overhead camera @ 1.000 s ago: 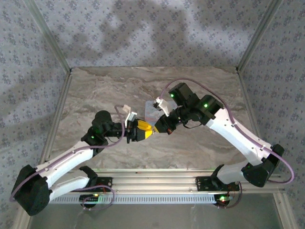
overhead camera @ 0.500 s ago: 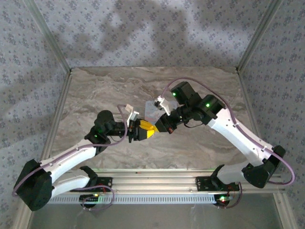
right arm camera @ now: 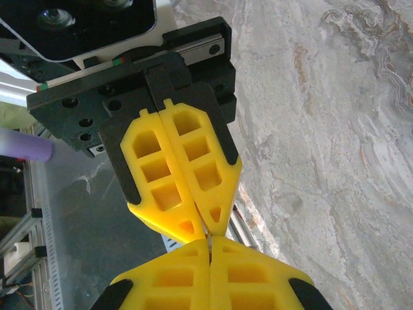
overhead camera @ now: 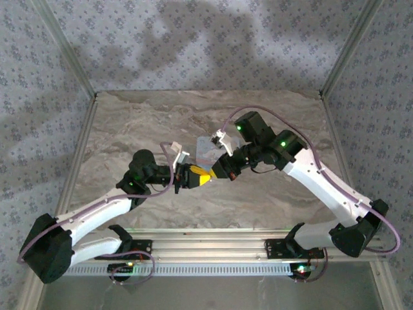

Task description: Unlock a padlock with a key

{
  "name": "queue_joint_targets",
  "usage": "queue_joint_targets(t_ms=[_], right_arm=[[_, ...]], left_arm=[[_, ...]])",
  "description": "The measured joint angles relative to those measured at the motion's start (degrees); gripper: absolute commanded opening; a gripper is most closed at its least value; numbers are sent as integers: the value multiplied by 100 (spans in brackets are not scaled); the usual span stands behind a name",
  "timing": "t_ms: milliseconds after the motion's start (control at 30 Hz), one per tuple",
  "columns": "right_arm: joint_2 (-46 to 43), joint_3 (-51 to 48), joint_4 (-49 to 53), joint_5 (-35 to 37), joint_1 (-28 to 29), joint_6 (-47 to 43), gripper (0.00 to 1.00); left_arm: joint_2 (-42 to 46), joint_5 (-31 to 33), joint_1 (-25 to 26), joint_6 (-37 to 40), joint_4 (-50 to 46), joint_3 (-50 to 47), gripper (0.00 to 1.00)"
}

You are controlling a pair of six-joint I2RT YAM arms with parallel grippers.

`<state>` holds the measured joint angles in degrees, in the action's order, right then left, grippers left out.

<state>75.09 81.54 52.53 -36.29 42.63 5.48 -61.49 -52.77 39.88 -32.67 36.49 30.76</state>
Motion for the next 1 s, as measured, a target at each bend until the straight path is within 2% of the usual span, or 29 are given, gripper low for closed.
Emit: queue_joint_targets(t_ms=[67, 100, 267, 467, 633, 767, 900, 1000], right_arm=[[-50, -146, -201, 9, -2, 160, 42], [-85, -223, -323, 37, -2, 267, 46], [-461, -758, -1003, 715, -15, 1080, 51], [-1091, -1808, -1746, 2435, 238, 2280, 57], [-1134, -2594, -2037, 3799, 525, 3104, 57], [-671, -2981, -2308, 4680, 802, 3571, 58], [334, -2911, -2629, 5351, 1113, 3689, 57], [1078, -2736, -2933, 5589, 1137, 3703, 57]], left_arm=[[0, 107, 0, -42, 33, -87, 0], [11, 188, 0, -59, 20, -164, 0], [304, 807, 0, -208, -260, -682, 0], [1099, 1631, -66, -236, -1377, -920, 0], [1272, 1823, -463, -111, -2057, -964, 0], [1233, 1952, -662, 39, -2234, -1198, 0], [1220, 2164, -688, 120, -2249, -1541, 0], [1215, 2332, -688, 142, -2326, -1587, 0]])
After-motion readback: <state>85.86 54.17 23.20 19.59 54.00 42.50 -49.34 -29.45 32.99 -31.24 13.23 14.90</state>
